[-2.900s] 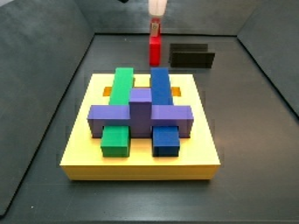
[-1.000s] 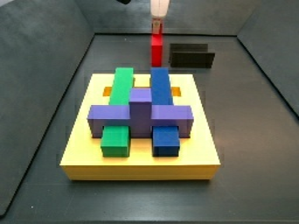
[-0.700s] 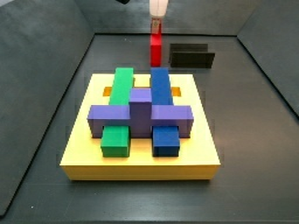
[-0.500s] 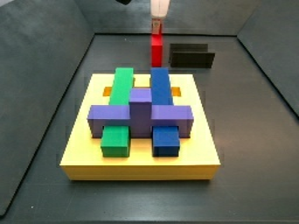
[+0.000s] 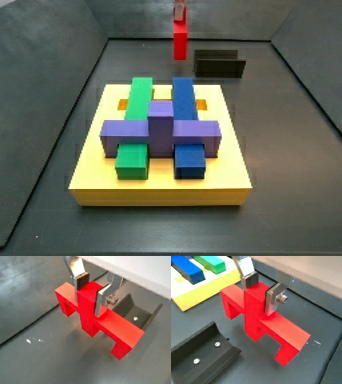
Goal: Pick up the red object. Move up. Move to above the board. Insert the red object.
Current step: Move to above the board.
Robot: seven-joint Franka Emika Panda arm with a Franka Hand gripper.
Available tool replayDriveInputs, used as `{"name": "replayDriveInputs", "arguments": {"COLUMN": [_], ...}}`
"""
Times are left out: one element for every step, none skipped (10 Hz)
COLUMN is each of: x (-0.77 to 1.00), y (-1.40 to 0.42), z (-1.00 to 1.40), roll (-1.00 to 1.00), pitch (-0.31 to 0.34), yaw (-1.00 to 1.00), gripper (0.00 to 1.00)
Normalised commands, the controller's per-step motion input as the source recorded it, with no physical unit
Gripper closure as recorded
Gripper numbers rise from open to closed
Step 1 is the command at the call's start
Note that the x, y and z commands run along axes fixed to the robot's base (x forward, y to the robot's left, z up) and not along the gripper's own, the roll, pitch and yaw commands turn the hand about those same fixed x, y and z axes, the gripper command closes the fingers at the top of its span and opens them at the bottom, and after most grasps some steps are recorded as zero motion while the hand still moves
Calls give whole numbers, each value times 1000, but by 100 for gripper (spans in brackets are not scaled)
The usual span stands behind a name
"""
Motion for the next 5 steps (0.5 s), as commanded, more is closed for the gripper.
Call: {"name": "replayDriveInputs", "arguments": {"x": [-25,-41,17,55,16], "y": [-7,-5,-2,-1,-5], "z": [1400,1400,1400,1400,549], "roll": [-6,7,19,10,11], "pitch": [30,34,25,69,101], "yaw": [2,-1,8,1,0], "gripper": [100,100,100,100,100]}}
